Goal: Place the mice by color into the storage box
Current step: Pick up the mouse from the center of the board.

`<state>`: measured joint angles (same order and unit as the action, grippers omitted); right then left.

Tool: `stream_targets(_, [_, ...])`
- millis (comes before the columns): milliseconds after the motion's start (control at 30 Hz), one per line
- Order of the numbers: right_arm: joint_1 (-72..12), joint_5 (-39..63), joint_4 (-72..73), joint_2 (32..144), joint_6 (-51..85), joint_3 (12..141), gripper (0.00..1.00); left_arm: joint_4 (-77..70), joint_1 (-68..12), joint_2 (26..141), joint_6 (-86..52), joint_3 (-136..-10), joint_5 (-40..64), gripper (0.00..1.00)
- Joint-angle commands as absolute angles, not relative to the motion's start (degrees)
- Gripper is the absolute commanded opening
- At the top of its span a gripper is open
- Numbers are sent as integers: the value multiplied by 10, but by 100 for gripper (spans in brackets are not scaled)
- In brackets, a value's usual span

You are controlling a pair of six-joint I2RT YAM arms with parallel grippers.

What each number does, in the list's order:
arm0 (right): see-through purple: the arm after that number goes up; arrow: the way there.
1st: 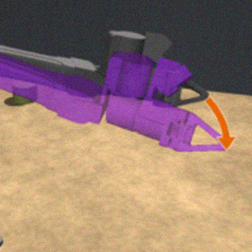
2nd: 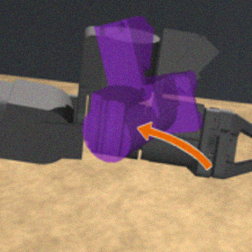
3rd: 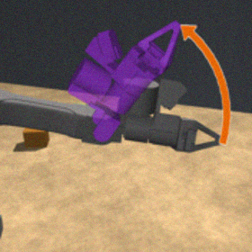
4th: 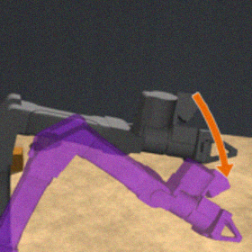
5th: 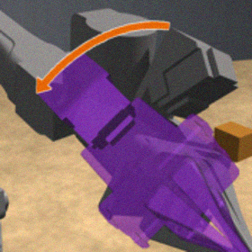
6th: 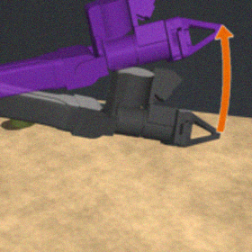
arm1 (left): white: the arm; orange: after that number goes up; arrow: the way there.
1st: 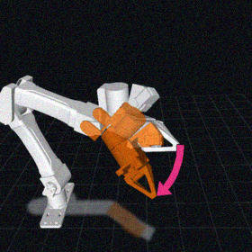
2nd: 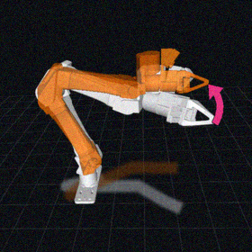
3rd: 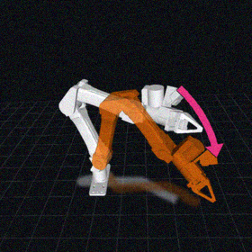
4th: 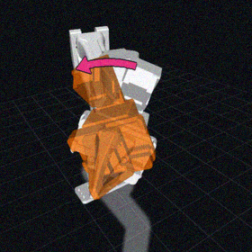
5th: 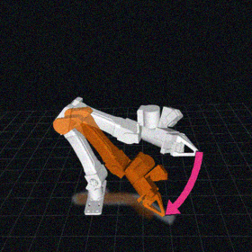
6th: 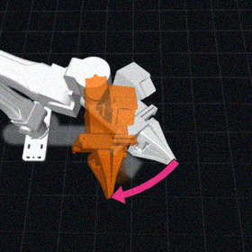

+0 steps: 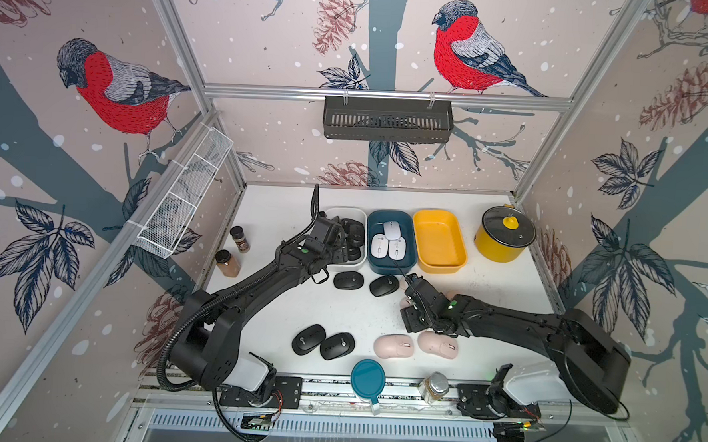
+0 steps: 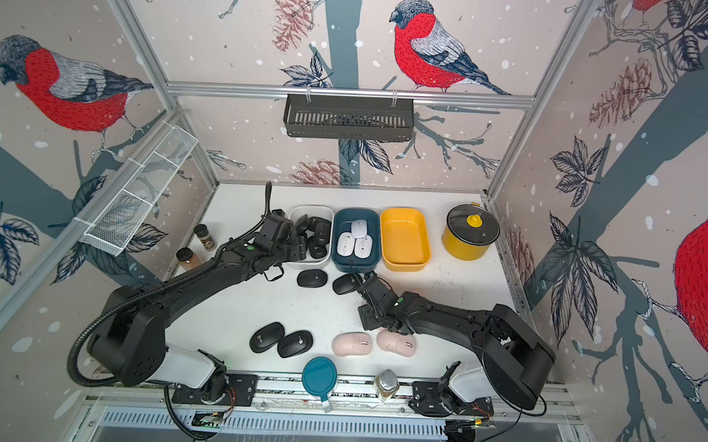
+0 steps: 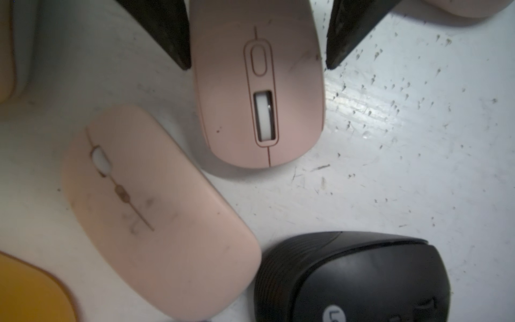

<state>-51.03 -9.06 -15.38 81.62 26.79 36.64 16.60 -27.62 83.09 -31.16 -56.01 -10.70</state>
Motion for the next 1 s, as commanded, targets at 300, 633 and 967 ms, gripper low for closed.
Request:
stream_targets(300, [-514,-128,-145,837,281,367,62,144,-276,839,-312,-560,-113,78])
stream_targets(633, [-517,-144,-159,801,300,385,55,162,-276,834,-299,-569,-106,78])
stream_targets(967, [-511,-138,-185,738,330,422,55,199,-276,839,-222,-631,-69,78])
